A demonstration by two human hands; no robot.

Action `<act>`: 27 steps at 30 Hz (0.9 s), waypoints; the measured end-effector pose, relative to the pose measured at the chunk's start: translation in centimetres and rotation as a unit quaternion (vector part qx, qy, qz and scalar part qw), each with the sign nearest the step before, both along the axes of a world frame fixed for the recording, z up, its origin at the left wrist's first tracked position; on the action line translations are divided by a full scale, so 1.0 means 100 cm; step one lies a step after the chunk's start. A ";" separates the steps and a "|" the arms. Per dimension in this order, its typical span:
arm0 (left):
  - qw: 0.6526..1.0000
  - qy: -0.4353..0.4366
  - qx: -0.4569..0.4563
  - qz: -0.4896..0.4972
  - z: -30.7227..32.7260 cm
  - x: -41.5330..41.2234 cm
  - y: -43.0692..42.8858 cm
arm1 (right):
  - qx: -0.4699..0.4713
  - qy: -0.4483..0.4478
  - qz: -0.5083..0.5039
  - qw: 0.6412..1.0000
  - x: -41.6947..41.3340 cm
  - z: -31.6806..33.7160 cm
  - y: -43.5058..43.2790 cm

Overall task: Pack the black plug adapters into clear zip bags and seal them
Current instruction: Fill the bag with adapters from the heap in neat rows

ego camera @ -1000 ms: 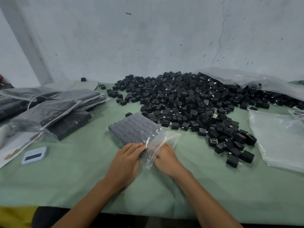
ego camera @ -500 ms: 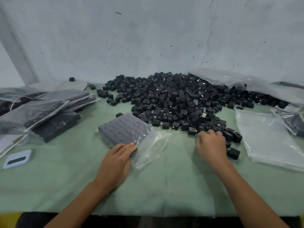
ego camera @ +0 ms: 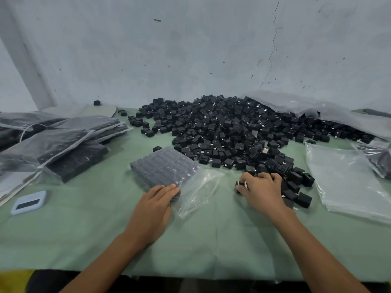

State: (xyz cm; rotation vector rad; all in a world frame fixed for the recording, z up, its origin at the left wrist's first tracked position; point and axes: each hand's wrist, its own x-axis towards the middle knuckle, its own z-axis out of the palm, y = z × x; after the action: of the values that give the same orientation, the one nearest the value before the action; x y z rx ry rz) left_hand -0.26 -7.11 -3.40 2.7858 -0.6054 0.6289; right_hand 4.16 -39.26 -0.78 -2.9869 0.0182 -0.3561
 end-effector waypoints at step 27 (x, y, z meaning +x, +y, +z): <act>0.999 0.038 0.008 -0.002 0.008 -0.005 -0.002 | 0.571 0.096 0.069 0.813 -0.014 -0.014 0.123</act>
State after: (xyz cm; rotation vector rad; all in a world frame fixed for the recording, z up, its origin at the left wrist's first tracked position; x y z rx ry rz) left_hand -0.80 -7.29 -2.55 2.8085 -0.6019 0.5163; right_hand 2.75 -27.00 -2.22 -1.7853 0.0248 0.0170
